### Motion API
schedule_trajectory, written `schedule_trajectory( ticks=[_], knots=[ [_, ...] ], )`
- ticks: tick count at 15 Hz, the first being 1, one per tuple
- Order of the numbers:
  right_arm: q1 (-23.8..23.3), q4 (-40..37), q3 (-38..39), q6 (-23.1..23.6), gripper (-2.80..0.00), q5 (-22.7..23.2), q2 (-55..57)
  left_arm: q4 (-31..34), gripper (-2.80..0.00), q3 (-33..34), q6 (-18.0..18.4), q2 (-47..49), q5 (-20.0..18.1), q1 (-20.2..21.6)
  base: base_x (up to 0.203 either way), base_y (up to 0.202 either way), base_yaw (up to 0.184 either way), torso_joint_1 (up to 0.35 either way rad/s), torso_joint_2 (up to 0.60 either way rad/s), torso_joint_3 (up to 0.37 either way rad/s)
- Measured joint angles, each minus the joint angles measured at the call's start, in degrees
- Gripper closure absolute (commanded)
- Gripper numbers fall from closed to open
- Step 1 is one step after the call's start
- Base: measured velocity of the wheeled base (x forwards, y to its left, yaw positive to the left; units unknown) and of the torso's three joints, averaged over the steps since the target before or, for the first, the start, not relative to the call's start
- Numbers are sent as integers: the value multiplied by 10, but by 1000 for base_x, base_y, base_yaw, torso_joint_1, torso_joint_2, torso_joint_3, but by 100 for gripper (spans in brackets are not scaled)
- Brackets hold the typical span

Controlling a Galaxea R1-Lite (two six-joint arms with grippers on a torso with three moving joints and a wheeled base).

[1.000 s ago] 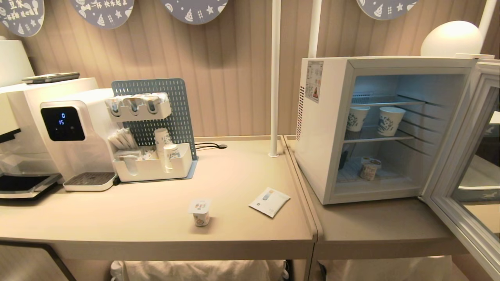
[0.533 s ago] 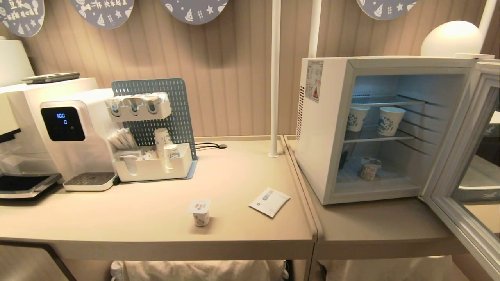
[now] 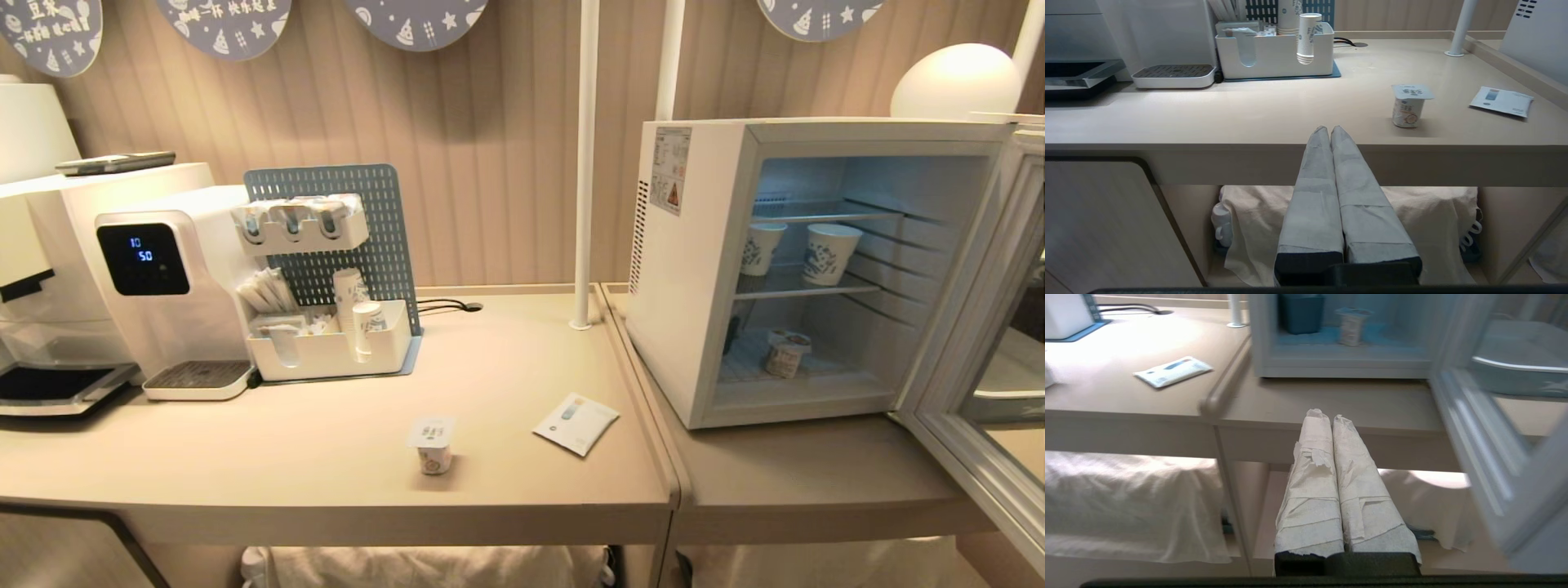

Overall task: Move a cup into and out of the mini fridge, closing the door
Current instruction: Put the yoghurt in the freezer

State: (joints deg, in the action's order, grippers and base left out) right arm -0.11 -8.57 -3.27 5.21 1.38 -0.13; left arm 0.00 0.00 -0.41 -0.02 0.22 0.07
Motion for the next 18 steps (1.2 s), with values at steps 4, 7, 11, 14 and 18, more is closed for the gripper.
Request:
schedule_trajectory(
  ticks=[4, 7, 11, 14, 18],
  knots=[
    [0, 1, 0, 0, 0, 0, 0, 0, 0, 0, 0, 0, 0, 0, 0, 194, -1, 2, 1, 2],
    [0, 1, 0, 0, 0, 0, 0, 0, 0, 0, 0, 0, 0, 0, 0, 190, 1, 3, 3, 1],
    [0, 1, 0, 0, 0, 0, 0, 0, 0, 0, 0, 0, 0, 0, 0, 191, -2, 2, 4, 3],
    [0, 1, 0, -1, 0, -1, 0, -1, 0, 0, 0, 0, 0, 0, 0, 190, -1, 2, 5, 2],
    [0, 1, 0, -2, 0, -1, 0, 0, 0, 0, 0, 0, 0, 0, 0, 192, -1, 3, 0, 2]
  ],
)
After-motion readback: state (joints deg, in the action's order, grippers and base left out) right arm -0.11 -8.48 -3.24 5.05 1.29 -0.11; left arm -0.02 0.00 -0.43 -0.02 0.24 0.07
